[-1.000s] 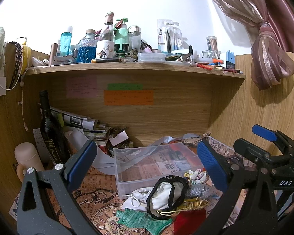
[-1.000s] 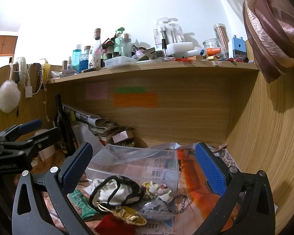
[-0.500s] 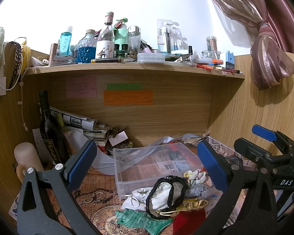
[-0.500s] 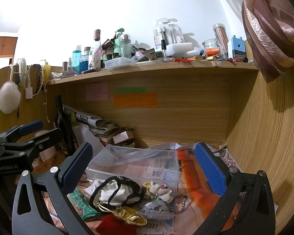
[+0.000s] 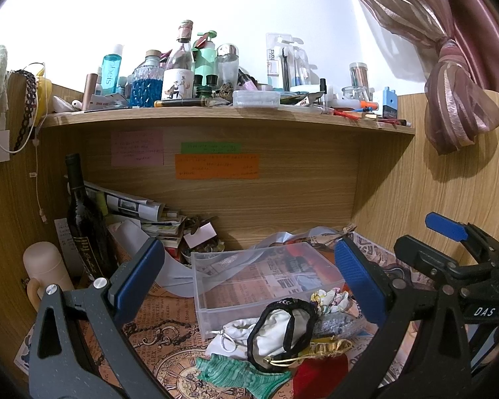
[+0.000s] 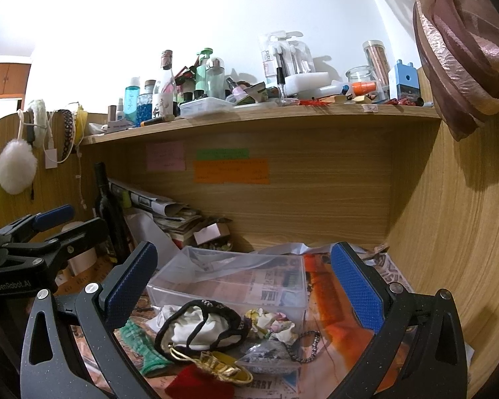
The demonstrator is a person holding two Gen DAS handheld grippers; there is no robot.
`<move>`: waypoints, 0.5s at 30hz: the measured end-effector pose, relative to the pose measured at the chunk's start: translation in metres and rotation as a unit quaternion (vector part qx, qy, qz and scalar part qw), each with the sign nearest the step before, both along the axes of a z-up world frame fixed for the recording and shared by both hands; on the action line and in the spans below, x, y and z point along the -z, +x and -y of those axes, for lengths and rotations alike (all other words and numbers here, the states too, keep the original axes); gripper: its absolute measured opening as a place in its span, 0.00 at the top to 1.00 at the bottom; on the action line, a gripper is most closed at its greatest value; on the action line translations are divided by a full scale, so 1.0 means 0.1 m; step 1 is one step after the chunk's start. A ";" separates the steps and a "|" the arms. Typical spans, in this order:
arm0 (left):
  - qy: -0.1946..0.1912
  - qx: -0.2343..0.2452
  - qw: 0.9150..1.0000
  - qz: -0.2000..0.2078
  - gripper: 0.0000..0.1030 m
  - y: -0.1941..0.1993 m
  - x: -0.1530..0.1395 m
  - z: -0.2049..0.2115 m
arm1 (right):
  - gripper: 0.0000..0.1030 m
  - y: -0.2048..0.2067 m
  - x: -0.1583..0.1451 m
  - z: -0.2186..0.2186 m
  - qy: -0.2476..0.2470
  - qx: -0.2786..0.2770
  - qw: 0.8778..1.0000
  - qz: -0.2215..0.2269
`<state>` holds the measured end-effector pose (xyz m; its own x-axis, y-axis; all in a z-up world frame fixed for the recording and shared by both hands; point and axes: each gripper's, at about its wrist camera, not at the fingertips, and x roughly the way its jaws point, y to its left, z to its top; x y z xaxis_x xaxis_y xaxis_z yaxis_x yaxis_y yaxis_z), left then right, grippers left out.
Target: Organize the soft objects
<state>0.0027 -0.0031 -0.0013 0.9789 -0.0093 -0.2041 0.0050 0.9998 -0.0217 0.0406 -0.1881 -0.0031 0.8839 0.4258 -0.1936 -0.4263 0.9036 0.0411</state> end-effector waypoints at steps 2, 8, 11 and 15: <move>0.000 0.000 1.000 0.000 0.00 0.00 0.00 0.00 | 0.00 0.00 0.00 0.00 0.000 0.000 1.000 0.000; 0.000 0.000 1.000 0.000 0.00 0.00 0.00 0.00 | 0.00 0.00 0.01 0.00 0.001 0.001 1.000 0.000; 0.000 0.000 1.000 -0.001 0.00 0.00 -0.01 0.03 | 0.00 0.00 0.01 0.00 0.001 0.000 1.000 0.000; 0.000 0.000 1.000 -0.001 0.00 0.01 -0.01 0.04 | 0.00 0.00 0.01 0.00 0.001 0.000 1.000 0.000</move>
<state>0.0034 -0.0068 -0.0008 0.9783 -0.0095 -0.2068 0.0050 0.9997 -0.0223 0.0404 -0.1879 -0.0037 0.8839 0.4263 -0.1923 -0.4264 0.9035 0.0428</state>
